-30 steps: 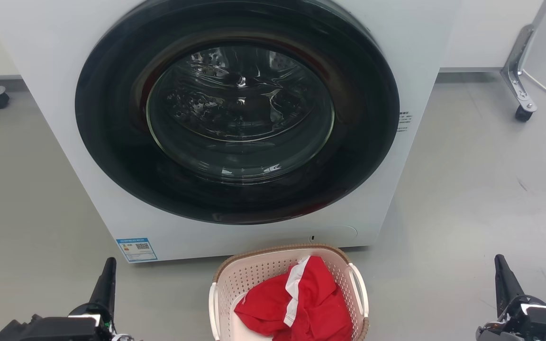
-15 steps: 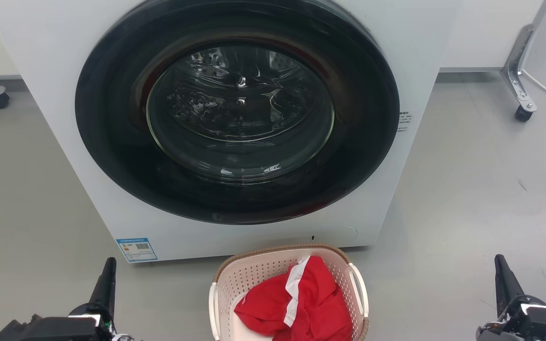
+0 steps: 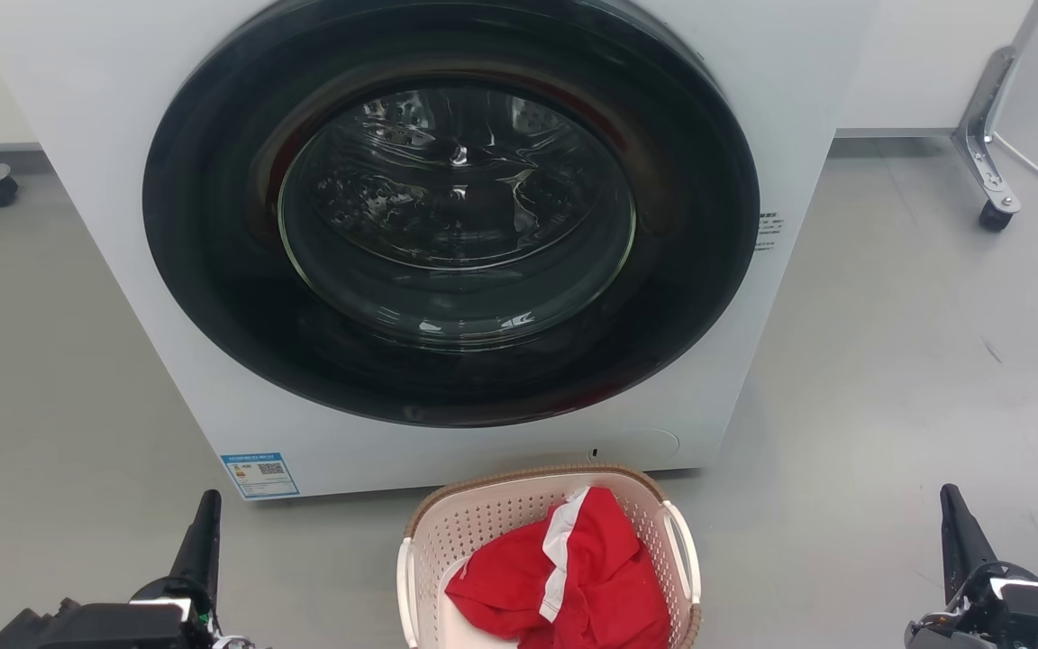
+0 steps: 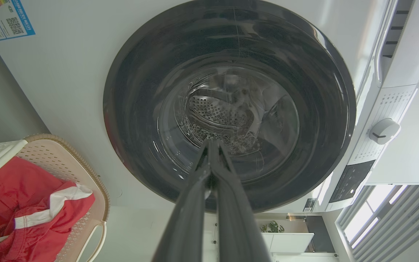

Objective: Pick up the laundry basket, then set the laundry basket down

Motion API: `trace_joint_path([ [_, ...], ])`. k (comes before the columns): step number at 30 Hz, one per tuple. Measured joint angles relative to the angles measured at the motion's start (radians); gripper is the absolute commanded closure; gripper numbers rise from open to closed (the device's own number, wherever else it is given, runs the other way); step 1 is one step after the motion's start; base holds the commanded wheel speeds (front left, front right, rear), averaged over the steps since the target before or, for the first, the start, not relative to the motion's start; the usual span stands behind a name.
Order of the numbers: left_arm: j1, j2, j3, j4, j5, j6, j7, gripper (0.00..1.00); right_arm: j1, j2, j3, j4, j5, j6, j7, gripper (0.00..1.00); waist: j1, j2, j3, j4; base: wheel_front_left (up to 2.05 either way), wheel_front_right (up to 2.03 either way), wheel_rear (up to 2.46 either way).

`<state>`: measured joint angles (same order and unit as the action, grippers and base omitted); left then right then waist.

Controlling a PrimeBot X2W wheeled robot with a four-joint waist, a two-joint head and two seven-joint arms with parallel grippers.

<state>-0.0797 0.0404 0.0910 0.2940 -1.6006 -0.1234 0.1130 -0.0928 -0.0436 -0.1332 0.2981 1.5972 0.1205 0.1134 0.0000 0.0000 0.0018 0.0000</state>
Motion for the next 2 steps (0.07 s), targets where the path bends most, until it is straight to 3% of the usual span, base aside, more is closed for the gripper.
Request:
trace_joint_path([
  [2, 0.0, 0.0, 0.0, 0.0, 0.0, 0.0, 0.0, 1.0, 0.0, 0.0, 0.0, 0.0, 0.0, 0.0, 0.0, 1.0, 0.0, 0.0, 0.0, 0.0, 0.0, 0.0, 0.0],
])
